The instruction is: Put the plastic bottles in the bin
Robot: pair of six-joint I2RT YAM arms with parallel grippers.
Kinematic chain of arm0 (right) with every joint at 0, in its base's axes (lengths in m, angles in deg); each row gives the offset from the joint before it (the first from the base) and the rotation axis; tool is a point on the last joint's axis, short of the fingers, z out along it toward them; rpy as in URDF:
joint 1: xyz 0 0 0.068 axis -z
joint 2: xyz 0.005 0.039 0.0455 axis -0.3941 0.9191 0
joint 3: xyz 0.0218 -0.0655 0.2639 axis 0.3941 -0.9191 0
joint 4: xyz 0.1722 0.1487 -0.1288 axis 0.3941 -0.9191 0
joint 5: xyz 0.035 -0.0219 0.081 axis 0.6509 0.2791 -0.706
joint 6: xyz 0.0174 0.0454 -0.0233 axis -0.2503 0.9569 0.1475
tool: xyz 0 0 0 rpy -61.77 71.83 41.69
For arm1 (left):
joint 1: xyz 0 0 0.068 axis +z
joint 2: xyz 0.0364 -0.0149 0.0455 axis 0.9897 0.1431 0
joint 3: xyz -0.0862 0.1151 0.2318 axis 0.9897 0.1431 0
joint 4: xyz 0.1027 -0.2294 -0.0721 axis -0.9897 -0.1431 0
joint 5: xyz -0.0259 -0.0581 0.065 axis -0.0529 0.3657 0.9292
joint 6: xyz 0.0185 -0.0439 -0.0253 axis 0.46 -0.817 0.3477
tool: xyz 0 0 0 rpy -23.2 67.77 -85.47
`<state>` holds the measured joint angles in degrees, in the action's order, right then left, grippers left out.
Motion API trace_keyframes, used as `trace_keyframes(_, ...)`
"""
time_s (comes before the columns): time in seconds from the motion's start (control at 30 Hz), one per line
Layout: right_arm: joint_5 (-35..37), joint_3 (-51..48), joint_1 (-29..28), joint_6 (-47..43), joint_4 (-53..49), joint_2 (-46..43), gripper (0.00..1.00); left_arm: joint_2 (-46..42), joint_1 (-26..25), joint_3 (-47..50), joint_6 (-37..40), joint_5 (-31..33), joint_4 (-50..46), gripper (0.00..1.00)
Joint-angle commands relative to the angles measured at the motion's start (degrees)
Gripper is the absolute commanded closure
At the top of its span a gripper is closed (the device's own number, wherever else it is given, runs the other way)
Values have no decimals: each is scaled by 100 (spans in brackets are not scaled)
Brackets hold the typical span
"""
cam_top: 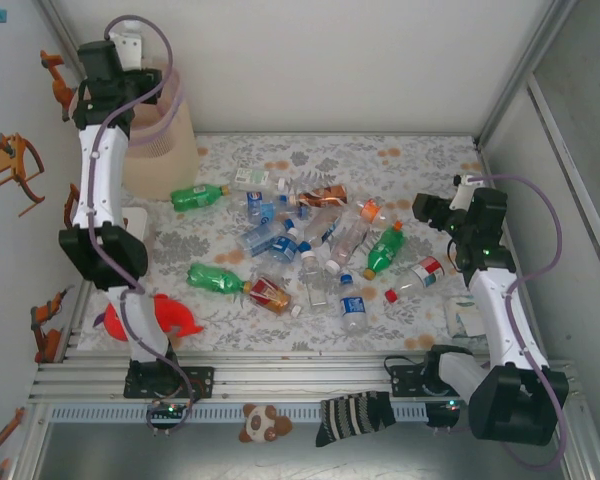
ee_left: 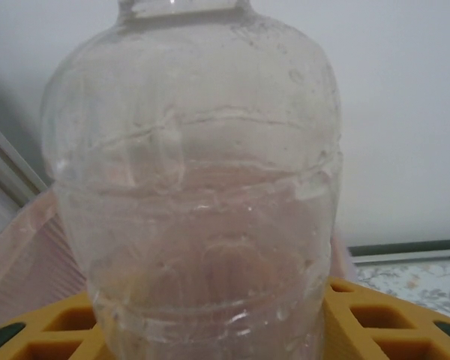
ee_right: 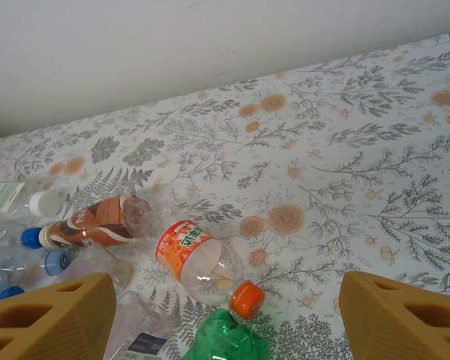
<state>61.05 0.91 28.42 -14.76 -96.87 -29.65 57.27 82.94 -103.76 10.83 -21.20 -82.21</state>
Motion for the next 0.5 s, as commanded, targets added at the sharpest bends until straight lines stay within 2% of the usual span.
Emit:
trace_keyframes(0.0, 49, 175, -47, 59, -170, -108, 23, 695, 155, -1145, -333, 148, -880, 61)
trace_keyframes(0.13, 81, 149, -60, 78, -237, -175, 23, 1314, 232, -1913, -405, 270, -1434, 61)
trace_keyframes(0.3, 111, 105, -74, 122, -287, -187, 23, 1369, 345, -1387, -515, 282, -1512, 61)
trace_keyframes(0.47, 93, 95, -91, 182, -297, -152, 23, 1563, 384, -1347, -476, 249, -1793, 60)
